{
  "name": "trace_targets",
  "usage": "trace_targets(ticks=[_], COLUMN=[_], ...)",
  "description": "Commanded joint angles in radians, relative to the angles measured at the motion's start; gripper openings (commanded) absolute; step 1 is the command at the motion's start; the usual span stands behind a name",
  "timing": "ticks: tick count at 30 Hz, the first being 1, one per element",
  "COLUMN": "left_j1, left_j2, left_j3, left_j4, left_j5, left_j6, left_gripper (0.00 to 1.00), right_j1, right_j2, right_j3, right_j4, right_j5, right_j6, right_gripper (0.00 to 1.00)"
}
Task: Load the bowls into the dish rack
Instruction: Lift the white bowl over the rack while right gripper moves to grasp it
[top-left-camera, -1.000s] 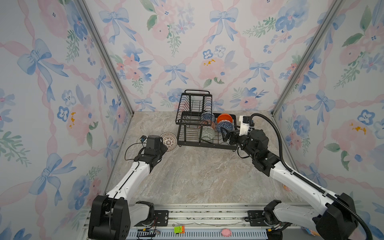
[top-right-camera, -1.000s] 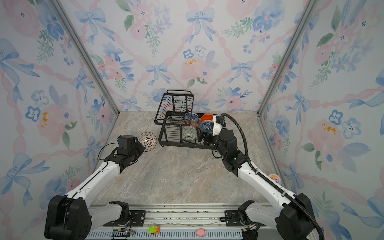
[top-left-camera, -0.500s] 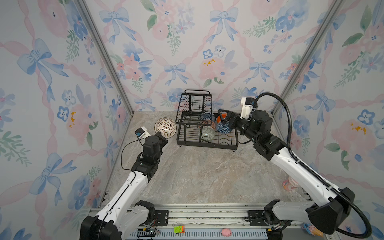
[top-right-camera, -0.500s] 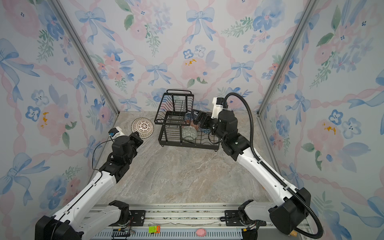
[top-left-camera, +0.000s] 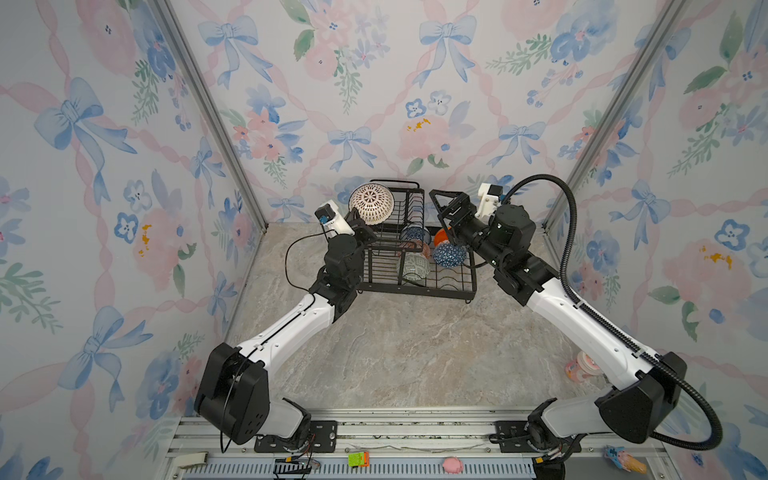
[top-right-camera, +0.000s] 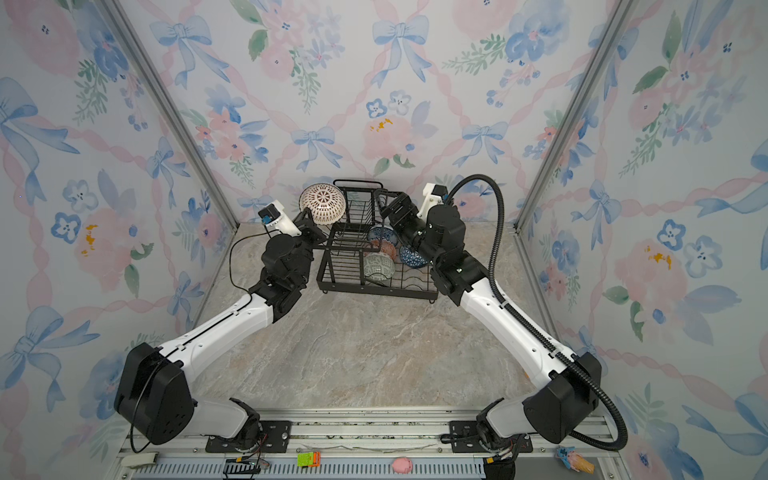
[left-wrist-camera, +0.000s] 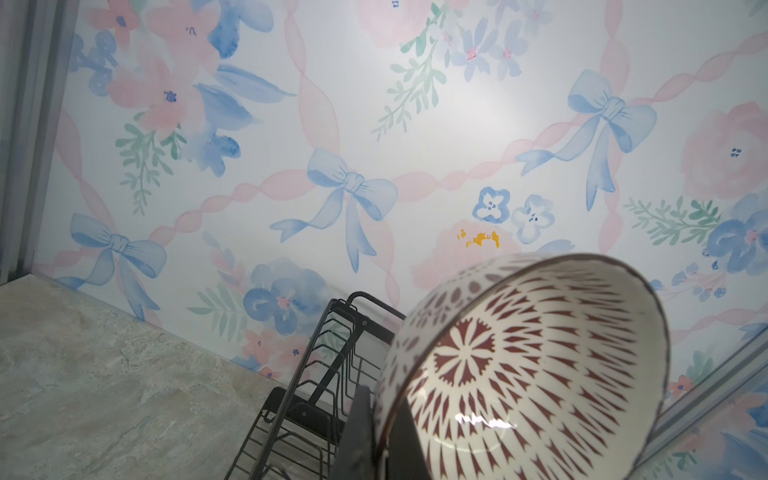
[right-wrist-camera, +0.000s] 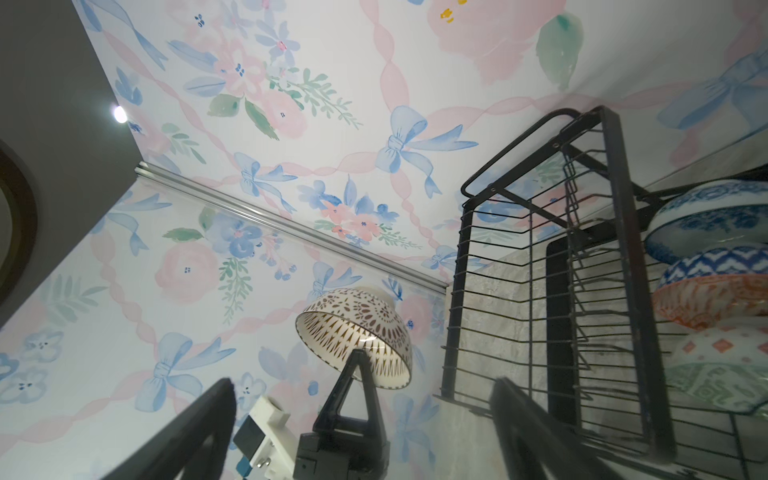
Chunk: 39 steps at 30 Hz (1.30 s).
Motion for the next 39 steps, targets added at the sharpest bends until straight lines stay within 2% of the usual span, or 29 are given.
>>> trace_targets(ticks=[1,7,14,25,30,36,39], left_j1=[-0.021,-0.069,-0.131,-0.204,-0.220,-0.224,-0.225], left_j2=[0.038,0.118,0.193,0.236,0.231,0.224,0.222], left_j3=[0.038,0.055,0.102,0.101,0.073,0.049,0.041], left_j4=[0.169,0.283,0.367,0.495,0.555,0.588,0.597], left_j5=[-0.047,-0.088,-0.131,-0.173,-0.191,-0.205,-0.212], left_j6=[0.080,0.138,0.216,0.321,0.358,0.381,0.388], left_gripper=[0.00,0.00,0.00,0.00,0.00,0.00,0.00], right_j1=[0.012,0.022,0.042,0.031,0.018,0.009,0.000], right_j2=[0.029,0.091,0.153,0.263,0.293,0.282,0.273], right_j3=[0.049,0.054,0.098,0.140,0.151,0.141,0.140], right_j4=[0.151,0.286,0.325,0.384,0.397,0.379,0.375], right_j5=[-0.030,-0.035,-0.031,0.011,0.015,0.027,0.027], right_j6=[0.186,0.354,0.417,0.528,0.559,0.534,0.521], right_gripper=[0.99,0.98,0.92,0.77,0.64,0.46,0.34])
